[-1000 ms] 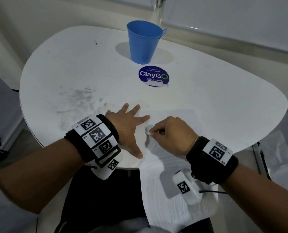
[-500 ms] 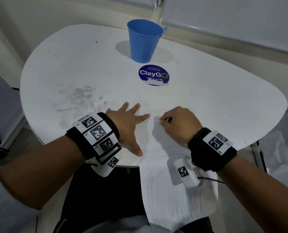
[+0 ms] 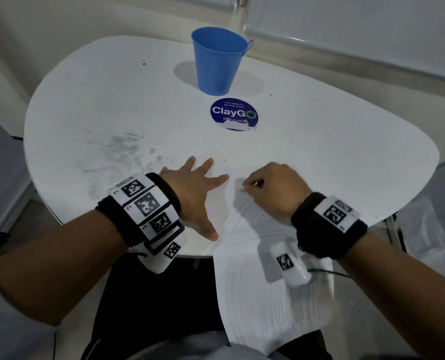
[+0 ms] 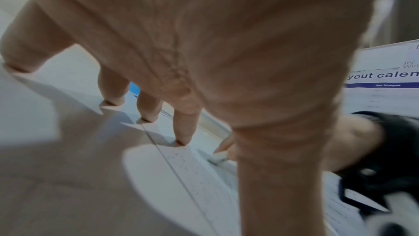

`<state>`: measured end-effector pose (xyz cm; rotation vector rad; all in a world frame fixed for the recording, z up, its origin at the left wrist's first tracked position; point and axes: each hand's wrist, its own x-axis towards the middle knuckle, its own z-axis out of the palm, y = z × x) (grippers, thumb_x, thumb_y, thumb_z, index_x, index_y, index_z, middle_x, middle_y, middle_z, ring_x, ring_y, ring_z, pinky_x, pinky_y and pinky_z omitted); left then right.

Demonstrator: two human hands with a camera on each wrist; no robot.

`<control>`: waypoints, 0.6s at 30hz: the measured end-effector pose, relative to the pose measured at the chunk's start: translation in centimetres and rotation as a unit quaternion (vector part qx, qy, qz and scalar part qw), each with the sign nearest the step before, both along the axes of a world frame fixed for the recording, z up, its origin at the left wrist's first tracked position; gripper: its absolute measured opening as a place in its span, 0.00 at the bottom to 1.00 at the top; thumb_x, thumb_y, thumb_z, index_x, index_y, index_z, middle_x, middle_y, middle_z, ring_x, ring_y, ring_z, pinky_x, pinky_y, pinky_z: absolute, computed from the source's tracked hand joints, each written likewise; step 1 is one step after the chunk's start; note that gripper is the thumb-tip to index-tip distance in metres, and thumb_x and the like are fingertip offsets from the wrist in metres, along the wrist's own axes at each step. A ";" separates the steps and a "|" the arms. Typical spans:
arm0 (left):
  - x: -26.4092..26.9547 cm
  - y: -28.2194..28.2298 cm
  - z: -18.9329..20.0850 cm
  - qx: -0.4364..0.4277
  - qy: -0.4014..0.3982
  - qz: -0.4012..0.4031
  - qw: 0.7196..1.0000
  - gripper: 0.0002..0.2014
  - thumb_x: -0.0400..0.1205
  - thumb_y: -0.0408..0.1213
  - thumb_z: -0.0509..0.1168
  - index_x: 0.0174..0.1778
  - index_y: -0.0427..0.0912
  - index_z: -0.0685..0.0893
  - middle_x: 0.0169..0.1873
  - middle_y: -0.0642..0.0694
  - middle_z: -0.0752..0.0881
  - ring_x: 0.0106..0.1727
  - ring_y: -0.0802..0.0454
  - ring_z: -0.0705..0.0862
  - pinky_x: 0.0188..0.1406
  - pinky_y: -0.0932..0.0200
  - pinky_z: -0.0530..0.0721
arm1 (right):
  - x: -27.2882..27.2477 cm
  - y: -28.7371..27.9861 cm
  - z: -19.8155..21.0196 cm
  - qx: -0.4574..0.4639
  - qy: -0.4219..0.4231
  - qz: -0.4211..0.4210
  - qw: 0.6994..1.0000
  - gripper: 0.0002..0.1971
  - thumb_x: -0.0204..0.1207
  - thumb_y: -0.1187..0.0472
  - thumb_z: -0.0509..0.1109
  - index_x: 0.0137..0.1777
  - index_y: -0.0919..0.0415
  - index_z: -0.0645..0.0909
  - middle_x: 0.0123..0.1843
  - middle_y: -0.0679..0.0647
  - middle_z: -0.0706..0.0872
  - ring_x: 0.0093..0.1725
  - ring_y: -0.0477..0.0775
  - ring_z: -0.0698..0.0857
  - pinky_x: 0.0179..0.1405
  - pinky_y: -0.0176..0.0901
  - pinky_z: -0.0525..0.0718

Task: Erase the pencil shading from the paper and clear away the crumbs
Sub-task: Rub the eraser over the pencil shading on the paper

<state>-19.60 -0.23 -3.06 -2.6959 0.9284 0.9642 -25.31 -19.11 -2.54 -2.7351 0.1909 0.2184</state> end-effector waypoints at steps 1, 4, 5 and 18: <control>0.0 0.0 0.0 -0.002 -0.001 0.000 1.000 0.65 0.65 0.74 0.74 0.85 0.69 0.34 0.86 0.55 0.28 0.88 0.44 0.30 0.84 0.25 0.51 | 0.6 -0.6 0.1 0.006 -0.009 -0.034 0.999 0.08 0.78 0.54 0.70 0.48 0.48 0.92 0.47 0.44 0.91 0.51 0.54 0.87 0.54 0.47 0.85; 0.0 0.0 0.0 -0.002 0.005 0.002 1.000 0.65 0.65 0.74 0.75 0.86 0.69 0.34 0.86 0.55 0.28 0.88 0.44 0.30 0.83 0.24 0.50 | 0.5 -0.2 0.0 0.011 -0.010 -0.017 1.000 0.09 0.78 0.56 0.69 0.47 0.50 0.92 0.46 0.45 0.92 0.49 0.53 0.88 0.52 0.45 0.85; 0.0 0.0 0.1 -0.002 0.007 0.002 1.000 0.65 0.65 0.74 0.75 0.85 0.68 0.33 0.86 0.55 0.28 0.87 0.44 0.30 0.83 0.24 0.50 | -0.1 0.9 0.1 0.007 0.002 0.024 1.000 0.10 0.79 0.57 0.68 0.47 0.50 0.92 0.45 0.45 0.92 0.47 0.52 0.88 0.51 0.46 0.86; 0.1 0.0 0.3 0.004 0.007 0.001 1.000 0.65 0.66 0.73 0.75 0.86 0.67 0.33 0.86 0.55 0.28 0.88 0.43 0.30 0.84 0.24 0.51 | 2.4 0.9 -0.2 0.001 0.003 0.011 1.000 0.09 0.78 0.55 0.69 0.47 0.46 0.91 0.46 0.44 0.91 0.46 0.52 0.87 0.47 0.42 0.83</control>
